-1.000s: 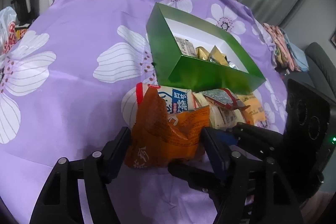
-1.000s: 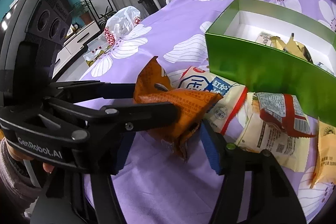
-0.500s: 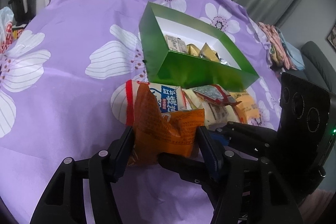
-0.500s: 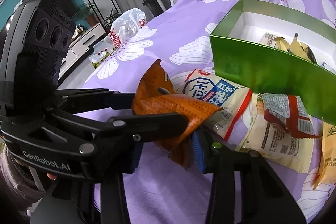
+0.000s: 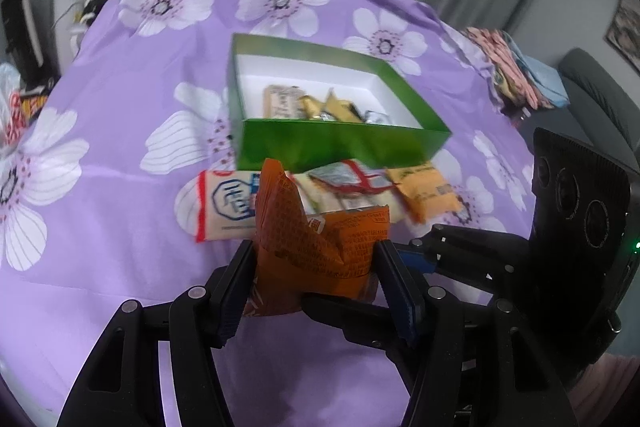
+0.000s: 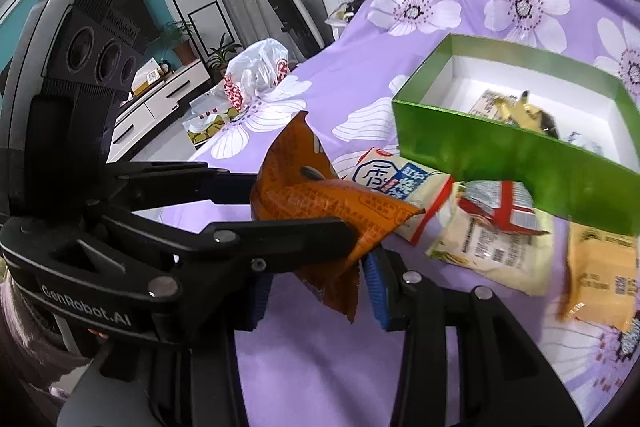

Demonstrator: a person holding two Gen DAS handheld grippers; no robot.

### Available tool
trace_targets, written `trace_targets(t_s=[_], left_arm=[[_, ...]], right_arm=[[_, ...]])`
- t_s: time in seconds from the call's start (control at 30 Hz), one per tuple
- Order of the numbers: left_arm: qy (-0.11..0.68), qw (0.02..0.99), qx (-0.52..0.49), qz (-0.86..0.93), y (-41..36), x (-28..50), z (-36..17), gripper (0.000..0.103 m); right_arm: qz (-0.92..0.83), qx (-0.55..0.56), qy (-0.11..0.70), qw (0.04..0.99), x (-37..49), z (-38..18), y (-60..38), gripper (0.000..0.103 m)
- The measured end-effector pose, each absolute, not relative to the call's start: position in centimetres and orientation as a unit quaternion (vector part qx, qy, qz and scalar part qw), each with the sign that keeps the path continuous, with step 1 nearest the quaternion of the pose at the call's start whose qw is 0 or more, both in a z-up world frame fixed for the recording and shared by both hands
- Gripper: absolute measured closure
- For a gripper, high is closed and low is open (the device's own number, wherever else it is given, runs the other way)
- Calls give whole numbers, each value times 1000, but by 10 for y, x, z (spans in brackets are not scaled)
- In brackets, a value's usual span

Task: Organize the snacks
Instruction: 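Lift the orange packet with the left tool toward the green box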

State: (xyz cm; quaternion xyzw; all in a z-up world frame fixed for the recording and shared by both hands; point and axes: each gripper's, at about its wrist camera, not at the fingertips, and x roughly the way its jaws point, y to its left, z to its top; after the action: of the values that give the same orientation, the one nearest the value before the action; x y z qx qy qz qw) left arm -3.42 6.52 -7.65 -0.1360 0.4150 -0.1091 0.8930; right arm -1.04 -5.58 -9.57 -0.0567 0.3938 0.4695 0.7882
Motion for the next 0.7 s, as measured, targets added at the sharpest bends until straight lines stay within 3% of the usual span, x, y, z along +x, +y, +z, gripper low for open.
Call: trace_targets(t_s=[0.7], left_arm=[[408,894,-71,-170,-19,-23,-51,42]], right_arm=[[418,-18,358,834,-27,-76,-142,62]])
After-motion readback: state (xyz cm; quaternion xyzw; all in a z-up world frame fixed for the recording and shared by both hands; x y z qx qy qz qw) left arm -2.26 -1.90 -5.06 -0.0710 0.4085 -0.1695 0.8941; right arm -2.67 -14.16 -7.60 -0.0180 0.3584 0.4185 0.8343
